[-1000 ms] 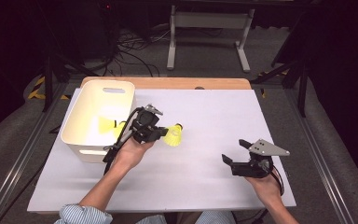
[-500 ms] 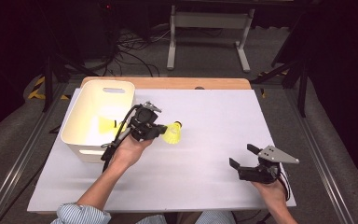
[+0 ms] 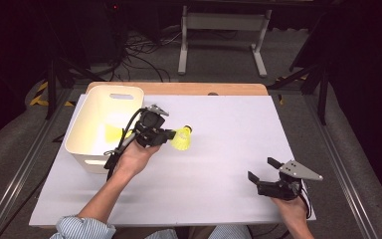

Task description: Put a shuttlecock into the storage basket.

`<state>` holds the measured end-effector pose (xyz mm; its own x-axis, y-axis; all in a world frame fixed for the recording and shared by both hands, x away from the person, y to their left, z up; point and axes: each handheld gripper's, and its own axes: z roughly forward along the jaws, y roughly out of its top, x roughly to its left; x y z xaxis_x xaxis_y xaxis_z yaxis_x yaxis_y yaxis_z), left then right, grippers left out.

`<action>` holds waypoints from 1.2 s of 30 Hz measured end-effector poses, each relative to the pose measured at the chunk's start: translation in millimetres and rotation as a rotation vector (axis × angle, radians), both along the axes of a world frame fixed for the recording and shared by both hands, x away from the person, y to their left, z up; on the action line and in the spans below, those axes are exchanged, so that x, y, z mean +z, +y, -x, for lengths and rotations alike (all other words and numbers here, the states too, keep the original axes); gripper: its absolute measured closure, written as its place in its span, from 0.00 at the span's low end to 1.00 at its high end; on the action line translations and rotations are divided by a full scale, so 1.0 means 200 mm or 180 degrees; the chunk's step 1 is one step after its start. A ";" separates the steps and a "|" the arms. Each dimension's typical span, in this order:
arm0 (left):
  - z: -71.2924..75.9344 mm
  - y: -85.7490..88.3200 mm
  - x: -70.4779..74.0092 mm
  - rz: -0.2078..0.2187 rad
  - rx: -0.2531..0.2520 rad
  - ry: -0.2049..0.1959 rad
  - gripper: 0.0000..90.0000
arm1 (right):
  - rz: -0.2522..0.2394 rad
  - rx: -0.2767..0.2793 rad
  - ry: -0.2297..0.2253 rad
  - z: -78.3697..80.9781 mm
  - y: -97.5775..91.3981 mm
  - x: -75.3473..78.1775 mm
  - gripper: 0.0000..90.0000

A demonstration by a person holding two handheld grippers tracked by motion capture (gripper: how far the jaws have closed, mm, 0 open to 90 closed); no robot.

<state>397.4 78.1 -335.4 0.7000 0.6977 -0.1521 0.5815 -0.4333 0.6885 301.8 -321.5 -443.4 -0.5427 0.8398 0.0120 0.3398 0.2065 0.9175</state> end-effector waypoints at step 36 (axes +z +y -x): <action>-0.03 0.16 0.09 0.0133 0.0193 -0.0050 0.99 | -0.0035 -0.0075 -0.0021 0.01 -0.03 -0.03 0.11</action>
<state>402.8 110.5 -317.3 0.6592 0.7322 -0.1712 0.5947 -0.3684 0.7146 299.1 -327.8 -448.9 -0.5228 0.8523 0.0177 0.3386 0.1885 0.9219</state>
